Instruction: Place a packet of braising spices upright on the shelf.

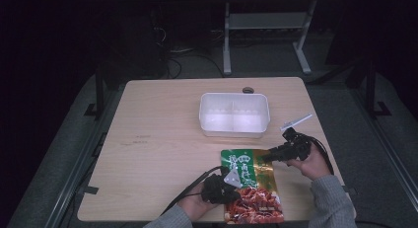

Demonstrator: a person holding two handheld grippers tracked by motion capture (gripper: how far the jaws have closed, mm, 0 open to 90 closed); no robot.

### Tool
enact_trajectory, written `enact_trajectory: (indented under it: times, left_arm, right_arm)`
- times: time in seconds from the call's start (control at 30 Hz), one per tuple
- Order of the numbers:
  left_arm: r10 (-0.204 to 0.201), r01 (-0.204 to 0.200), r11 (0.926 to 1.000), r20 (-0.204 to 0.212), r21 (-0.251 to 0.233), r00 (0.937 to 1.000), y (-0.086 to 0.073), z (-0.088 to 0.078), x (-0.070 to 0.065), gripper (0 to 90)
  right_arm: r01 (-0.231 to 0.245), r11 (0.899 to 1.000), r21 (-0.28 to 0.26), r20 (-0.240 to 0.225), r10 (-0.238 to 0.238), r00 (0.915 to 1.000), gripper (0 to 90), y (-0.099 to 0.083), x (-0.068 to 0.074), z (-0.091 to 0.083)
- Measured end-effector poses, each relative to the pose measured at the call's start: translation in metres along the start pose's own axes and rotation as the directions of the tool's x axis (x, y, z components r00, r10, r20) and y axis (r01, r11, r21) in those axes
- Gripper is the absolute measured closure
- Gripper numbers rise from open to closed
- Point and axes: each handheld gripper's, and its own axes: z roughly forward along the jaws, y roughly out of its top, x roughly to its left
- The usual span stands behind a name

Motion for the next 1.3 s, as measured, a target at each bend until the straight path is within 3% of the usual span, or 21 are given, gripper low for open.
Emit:
enact_trajectory:
  times: [0.03, 0.13, 0.27, 0.57, 0.8, 0.93, 1.03, 1.3]
  left_arm:
    - [0.000, 0.000, 1.0000, 0.000, 0.000, 1.0000, 0.000, 0.000, 0.000, 89.9]
    - [-0.002, 0.001, 1.0000, 0.002, 0.001, 1.0000, 0.000, 0.000, 0.000, 89.9]
    - [-0.001, 0.001, 1.0000, 0.000, 0.001, 1.0000, 0.000, 0.000, 0.000, 89.9]
    - [-0.004, 0.004, 1.0000, 0.002, 0.000, 1.0000, 0.000, 0.000, 0.000, 89.9]
    - [0.000, 0.000, 1.0000, -0.003, -0.001, 1.0000, 0.000, 0.000, 0.000, 89.5]
    - [-0.001, 0.001, 1.0000, -0.009, -0.003, 1.0000, -0.001, 0.000, 0.000, 88.5]
    - [-0.003, 0.003, 1.0000, -0.014, -0.008, 0.9999, -0.001, 0.000, 0.000, 86.7]
    - [-0.028, 0.026, 0.9987, -0.038, -0.043, 0.9989, -0.005, -0.014, 0.006, 79.3]
  right_arm:
    - [0.003, 1.000, 0.020, -0.031, -0.002, 0.9995, 58.2, 0.000, 0.001, 0.001]
    - [0.006, 0.999, 0.047, -0.035, -0.004, 0.9994, 58.3, 0.000, 0.001, 0.005]
    - [0.010, 0.994, 0.104, -0.002, -0.010, 0.9999, 59.2, 0.001, 0.002, 0.017]
    - [0.015, 0.990, 0.139, 0.057, -0.023, 0.9981, 71.1, 0.001, 0.001, 0.026]
    - [0.020, 0.985, 0.170, 0.107, -0.039, 0.9935, 73.2, 0.002, 0.002, 0.035]
    - [0.033, 0.984, 0.177, 0.132, -0.057, 0.9896, 81.3, 0.002, 0.003, 0.039]
    - [0.031, 0.986, 0.166, 0.116, -0.051, 0.9919, 87.4, 0.002, 0.002, 0.037]
    - [0.032, 0.986, 0.166, 0.097, -0.049, 0.9941, 89.3, 0.004, 0.004, 0.033]
